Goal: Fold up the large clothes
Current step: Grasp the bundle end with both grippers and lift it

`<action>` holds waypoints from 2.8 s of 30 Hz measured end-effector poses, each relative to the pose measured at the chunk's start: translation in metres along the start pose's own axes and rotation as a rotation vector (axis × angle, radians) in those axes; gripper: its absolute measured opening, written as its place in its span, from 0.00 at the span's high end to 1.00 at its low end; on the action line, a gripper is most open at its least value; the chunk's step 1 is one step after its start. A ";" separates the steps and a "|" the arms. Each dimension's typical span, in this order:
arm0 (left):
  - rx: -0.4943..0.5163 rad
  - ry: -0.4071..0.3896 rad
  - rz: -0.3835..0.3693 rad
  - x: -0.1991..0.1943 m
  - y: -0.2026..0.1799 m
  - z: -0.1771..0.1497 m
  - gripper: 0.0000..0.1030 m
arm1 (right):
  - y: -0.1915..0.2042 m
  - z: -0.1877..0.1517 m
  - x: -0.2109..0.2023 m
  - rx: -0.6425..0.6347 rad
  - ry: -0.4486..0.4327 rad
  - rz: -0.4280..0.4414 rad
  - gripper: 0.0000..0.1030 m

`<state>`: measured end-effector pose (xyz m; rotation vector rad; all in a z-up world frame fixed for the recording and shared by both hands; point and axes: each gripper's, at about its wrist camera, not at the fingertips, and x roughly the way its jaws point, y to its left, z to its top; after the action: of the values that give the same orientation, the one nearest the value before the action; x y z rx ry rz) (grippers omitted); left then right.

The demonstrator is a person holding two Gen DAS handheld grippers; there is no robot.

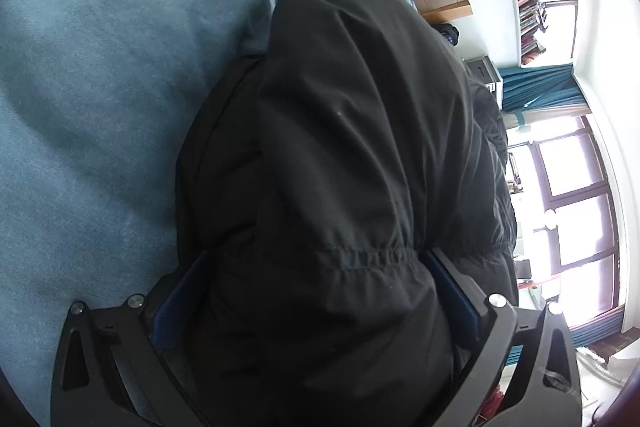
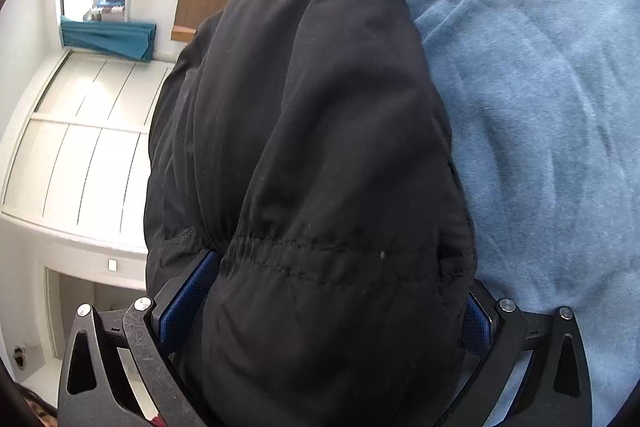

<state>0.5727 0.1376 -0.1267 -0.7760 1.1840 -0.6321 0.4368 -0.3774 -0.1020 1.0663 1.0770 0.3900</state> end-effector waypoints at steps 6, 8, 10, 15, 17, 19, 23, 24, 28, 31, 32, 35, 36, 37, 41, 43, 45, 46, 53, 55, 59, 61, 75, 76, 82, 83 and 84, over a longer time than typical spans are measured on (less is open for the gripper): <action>-0.008 0.002 0.009 0.015 -0.009 -0.001 0.00 | 0.005 0.005 0.010 0.003 0.007 -0.012 0.00; -0.025 -0.003 -0.010 0.019 -0.011 -0.003 0.00 | 0.009 0.008 0.017 -0.001 0.011 -0.019 0.00; -0.026 -0.008 -0.014 0.023 -0.015 -0.005 0.00 | 0.012 0.007 0.024 -0.010 0.009 -0.029 0.00; -0.007 -0.041 0.037 0.031 -0.023 -0.010 0.07 | 0.019 0.004 0.037 -0.048 0.035 -0.011 0.01; -0.004 -0.046 0.034 0.034 -0.028 -0.011 0.18 | 0.023 0.003 0.044 -0.072 0.047 -0.008 0.01; 0.008 -0.055 0.038 0.034 -0.034 -0.014 0.31 | 0.029 0.001 0.049 -0.091 0.048 -0.017 0.03; 0.031 -0.075 0.051 0.030 -0.047 -0.020 0.53 | 0.036 -0.003 0.052 -0.113 0.040 -0.007 0.23; 0.033 -0.083 0.057 0.028 -0.050 -0.021 0.55 | 0.040 -0.005 0.053 -0.127 0.038 -0.013 0.28; 0.027 -0.115 0.095 0.027 -0.062 -0.025 0.65 | 0.057 -0.012 0.057 -0.162 0.048 -0.072 0.31; 0.018 -0.135 0.119 0.027 -0.073 -0.025 0.69 | 0.069 -0.013 0.062 -0.180 0.054 -0.117 0.36; 0.016 -0.140 0.126 0.027 -0.075 -0.027 0.71 | 0.071 -0.013 0.062 -0.173 0.054 -0.118 0.41; 0.014 -0.154 0.156 0.025 -0.084 -0.029 0.76 | 0.079 -0.016 0.061 -0.182 0.041 -0.119 0.55; 0.017 -0.160 0.164 0.024 -0.089 -0.030 0.77 | 0.083 -0.016 0.059 -0.177 0.036 -0.115 0.60; 0.017 -0.165 0.166 0.021 -0.091 -0.033 0.78 | 0.084 -0.016 0.058 -0.172 0.029 -0.113 0.61; 0.019 -0.189 0.153 0.013 -0.108 -0.034 0.81 | 0.094 -0.020 0.053 -0.176 -0.007 -0.136 0.69; 0.035 -0.198 0.137 0.006 -0.120 -0.036 0.81 | 0.100 -0.028 0.041 -0.184 -0.029 -0.139 0.70; 0.046 -0.205 0.116 -0.004 -0.130 -0.038 0.82 | 0.108 -0.028 0.035 -0.189 -0.046 -0.147 0.72; 0.056 -0.209 0.102 -0.009 -0.137 -0.039 0.82 | 0.113 -0.029 0.032 -0.192 -0.054 -0.150 0.73; 0.142 -0.246 0.022 -0.050 -0.191 -0.047 0.83 | 0.165 -0.037 -0.005 -0.256 -0.104 -0.139 0.75; 0.165 -0.262 -0.008 -0.068 -0.207 -0.050 0.84 | 0.182 -0.039 -0.017 -0.283 -0.119 -0.125 0.76; 0.212 -0.298 -0.046 -0.104 -0.237 -0.061 0.84 | 0.213 -0.053 -0.046 -0.328 -0.135 -0.091 0.76; 0.219 -0.306 -0.058 -0.119 -0.247 -0.067 0.84 | 0.222 -0.064 -0.060 -0.340 -0.138 -0.070 0.76; 0.179 -0.186 0.211 -0.085 -0.148 -0.139 0.80 | 0.097 -0.122 -0.046 -0.166 -0.025 -0.153 0.72; 0.150 -0.177 0.226 -0.085 -0.133 -0.141 0.78 | 0.083 -0.123 -0.047 -0.150 -0.024 -0.173 0.71; 0.050 -0.164 0.228 -0.106 -0.079 -0.147 0.55 | 0.036 -0.134 -0.081 -0.090 -0.060 -0.228 0.46; 0.043 -0.170 0.235 -0.111 -0.074 -0.148 0.52 | 0.040 -0.131 -0.081 -0.080 -0.071 -0.235 0.42; 0.041 -0.177 0.250 -0.116 -0.070 -0.150 0.50 | 0.037 -0.134 -0.089 -0.073 -0.083 -0.238 0.40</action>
<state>0.3950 0.1575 -0.0322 -0.6232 1.0805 -0.3722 0.2878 -0.3549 -0.0332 0.8706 1.0934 0.1911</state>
